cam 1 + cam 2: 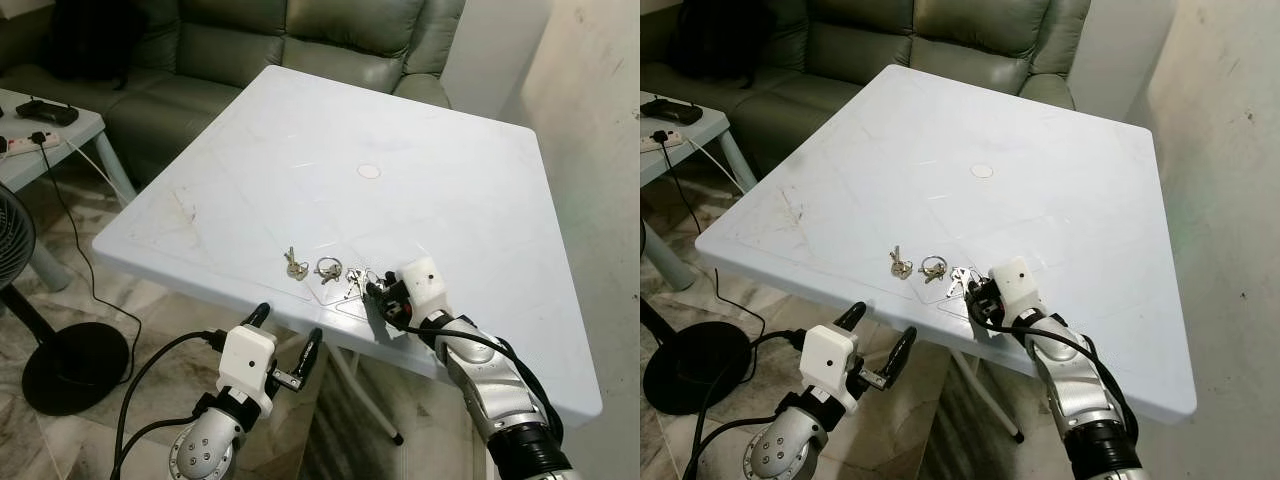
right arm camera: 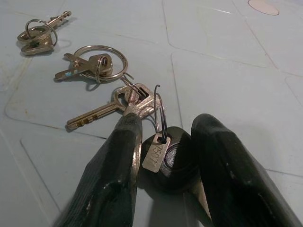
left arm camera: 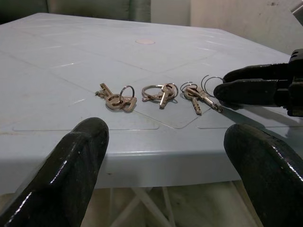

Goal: Hang keys on a hook

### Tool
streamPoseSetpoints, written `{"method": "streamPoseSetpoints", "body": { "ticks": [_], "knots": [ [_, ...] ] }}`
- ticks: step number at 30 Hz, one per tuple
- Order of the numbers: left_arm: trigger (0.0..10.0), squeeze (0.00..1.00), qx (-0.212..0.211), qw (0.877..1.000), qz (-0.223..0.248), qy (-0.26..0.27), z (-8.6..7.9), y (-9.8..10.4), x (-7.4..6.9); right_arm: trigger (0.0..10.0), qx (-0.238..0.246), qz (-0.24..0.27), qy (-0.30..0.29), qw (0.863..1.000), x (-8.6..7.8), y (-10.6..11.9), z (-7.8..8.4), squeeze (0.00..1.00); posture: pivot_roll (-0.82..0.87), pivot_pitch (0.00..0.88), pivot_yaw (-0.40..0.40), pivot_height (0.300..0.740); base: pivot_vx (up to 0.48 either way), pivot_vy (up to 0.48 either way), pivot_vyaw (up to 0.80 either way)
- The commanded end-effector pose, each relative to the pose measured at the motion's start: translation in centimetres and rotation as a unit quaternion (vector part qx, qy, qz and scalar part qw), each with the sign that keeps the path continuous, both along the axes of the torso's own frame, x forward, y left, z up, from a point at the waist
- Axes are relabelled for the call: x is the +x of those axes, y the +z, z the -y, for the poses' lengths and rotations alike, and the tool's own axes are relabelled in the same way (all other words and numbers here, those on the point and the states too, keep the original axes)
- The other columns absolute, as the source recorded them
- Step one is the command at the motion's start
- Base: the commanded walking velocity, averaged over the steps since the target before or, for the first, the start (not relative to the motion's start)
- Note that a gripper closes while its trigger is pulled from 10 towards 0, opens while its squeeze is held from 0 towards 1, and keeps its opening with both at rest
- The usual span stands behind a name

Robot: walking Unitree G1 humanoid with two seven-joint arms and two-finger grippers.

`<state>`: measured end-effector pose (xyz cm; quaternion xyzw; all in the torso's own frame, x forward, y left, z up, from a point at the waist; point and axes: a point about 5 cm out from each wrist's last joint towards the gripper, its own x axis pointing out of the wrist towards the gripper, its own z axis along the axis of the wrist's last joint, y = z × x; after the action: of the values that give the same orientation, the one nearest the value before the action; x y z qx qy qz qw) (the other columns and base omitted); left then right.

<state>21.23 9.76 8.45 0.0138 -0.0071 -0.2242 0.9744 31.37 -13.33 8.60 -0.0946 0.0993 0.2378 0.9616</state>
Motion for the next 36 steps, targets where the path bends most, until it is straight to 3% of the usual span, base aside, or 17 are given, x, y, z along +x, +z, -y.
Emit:
{"method": "streamPoseSetpoints", "body": {
  "ticks": [1,15,16,17,18,20,23,27,30,32,35,36],
  "knots": [
    [10.0,0.0,0.005,1.0,-0.001,-0.005,0.29,0.04,-0.03,10.0,0.002,0.011,-0.001,1.0,0.15,0.54,0.03,0.0,0.01,0.07,-0.104,0.74,0.0,0.0,0.0],
    [10.0,0.0,0.005,1.0,0.0,-0.002,0.33,0.03,0.0,10.0,0.014,0.02,0.003,1.0,0.5,1.1,-0.54,0.0,0.02,0.071,-0.108,0.74,0.0,0.0,0.0],
    [10.0,0.0,0.005,1.0,0.0,-0.001,0.34,0.02,-0.01,9.3,0.015,0.02,0.003,1.0,0.51,1.14,-0.58,0.0,0.02,0.071,-0.108,0.74,0.0,0.0,0.0],
    [10.0,0.0,0.004,1.0,0.0,-0.002,0.36,0.01,-0.03,6.9,0.016,0.02,0.003,1.0,0.53,1.13,-0.63,0.0,0.02,0.071,-0.108,0.74,0.0,0.0,0.0],
    [10.0,0.0,0.004,1.0,-0.001,-0.001,0.36,0.01,-0.03,6.9,0.016,0.019,0.004,1.0,0.53,1.1,-0.65,0.0,0.02,0.071,-0.108,0.74,0.0,0.0,0.0],
    [10.0,0.0,0.004,1.0,-0.001,-0.001,0.36,-0.01,-0.03,2.6,0.014,0.018,0.005,1.0,0.51,1.03,-0.67,0.0,0.02,0.071,-0.108,0.74,0.0,0.0,0.0],
    [10.0,0.0,0.004,1.0,0.0,0.0,0.38,0.05,-0.04,3.3,0.011,0.017,0.005,1.0,0.5,1.01,-0.61,0.0,0.02,0.076,-0.111,0.74,0.0,0.0,0.0],
    [10.0,0.0,0.004,1.0,0.0,0.001,0.39,0.08,-0.05,2.5,0.01,0.016,0.003,1.0,0.54,0.98,-0.61,0.0,0.02,0.078,-0.111,0.74,0.0,0.0,0.0],
    [10.0,0.0,0.004,1.0,0.0,0.001,0.39,0.08,-0.05,3.1,0.008,0.016,0.003,1.0,0.53,0.93,-0.63,0.0,0.02,0.078,-0.112,0.74,0.0,0.0,0.0],
    [10.0,0.0,0.004,1.0,0.0,0.001,0.4,0.09,-0.06,4.4,0.008,0.016,0.004,1.0,0.52,0.94,-0.62,0.0,0.02,0.08,-0.113,0.74,0.0,0.0,0.0],
    [10.0,0.0,0.003,1.0,0.0,0.003,0.35,0.12,-0.04,9.2,0.006,0.015,0.003,1.0,0.58,0.89,-0.59,0.0,0.02,0.083,-0.113,0.74,0.0,0.0,0.0],
    [10.0,0.0,0.003,1.0,0.0,0.003,0.35,0.12,-0.04,9.2,0.006,0.015,0.003,1.0,0.58,0.88,-0.59,0.0,0.02,0.083,-0.113,0.74,0.0,0.0,0.0]
  ]
}}
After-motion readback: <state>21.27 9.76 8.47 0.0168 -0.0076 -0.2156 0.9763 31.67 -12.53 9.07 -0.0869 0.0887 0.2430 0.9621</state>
